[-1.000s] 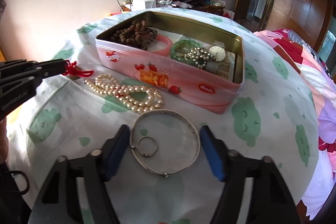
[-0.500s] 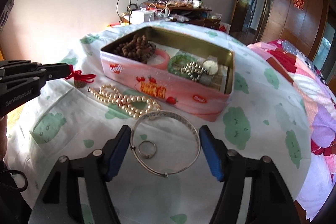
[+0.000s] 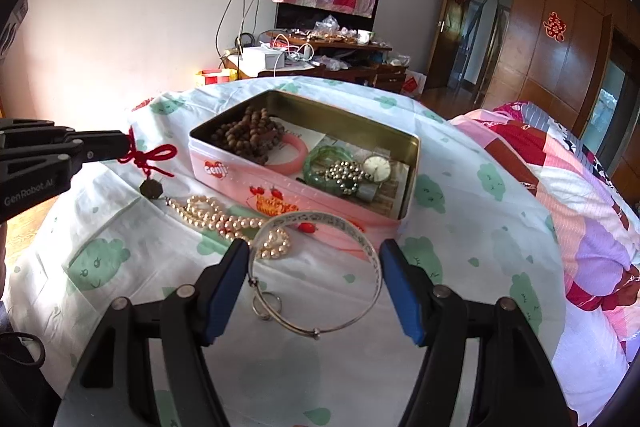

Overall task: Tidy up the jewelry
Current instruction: 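Grasp the silver bangle with the right tool while the left tool holds the red pendant, then carry red pendant and silver bangle into the tin and open both tools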

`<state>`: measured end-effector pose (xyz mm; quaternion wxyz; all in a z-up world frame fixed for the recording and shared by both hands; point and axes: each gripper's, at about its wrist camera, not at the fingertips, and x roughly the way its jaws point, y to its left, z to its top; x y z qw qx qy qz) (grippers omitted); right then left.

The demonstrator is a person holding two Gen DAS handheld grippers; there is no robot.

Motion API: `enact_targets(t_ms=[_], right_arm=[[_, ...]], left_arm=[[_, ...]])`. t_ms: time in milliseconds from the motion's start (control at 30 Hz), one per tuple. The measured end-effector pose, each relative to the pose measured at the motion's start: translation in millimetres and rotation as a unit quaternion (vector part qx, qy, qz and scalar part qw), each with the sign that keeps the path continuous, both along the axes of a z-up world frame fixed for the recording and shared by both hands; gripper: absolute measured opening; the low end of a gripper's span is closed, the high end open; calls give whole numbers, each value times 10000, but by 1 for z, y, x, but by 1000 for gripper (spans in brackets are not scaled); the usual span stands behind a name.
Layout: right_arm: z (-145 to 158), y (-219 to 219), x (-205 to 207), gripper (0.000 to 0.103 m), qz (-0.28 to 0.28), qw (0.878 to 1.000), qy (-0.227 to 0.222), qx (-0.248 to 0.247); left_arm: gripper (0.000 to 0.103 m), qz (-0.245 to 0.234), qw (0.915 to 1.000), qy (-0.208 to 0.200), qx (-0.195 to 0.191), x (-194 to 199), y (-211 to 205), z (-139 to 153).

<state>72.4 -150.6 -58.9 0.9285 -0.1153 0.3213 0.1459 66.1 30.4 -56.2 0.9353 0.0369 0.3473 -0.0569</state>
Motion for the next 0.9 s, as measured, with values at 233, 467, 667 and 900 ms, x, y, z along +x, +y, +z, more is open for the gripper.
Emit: enact_targets(t_ms=[233,467,667,900], right_arm=[[4,-2,1,69,-44,9999,-114,49],[9,-5,1,69,-76,9996,-245,79],[14,-4,5,69,-76,9994,-322,42],[32,-7,17,69,-95,9983,-567,5]], left_arm=[[0,-2,10000,-29,24,0,-1,2],[0,-4,9999,-149,84,3,-4,10],[0,-80,9993,-304,179,8,-10,23],[0,-164,9978,-538,350,18,-17,42]])
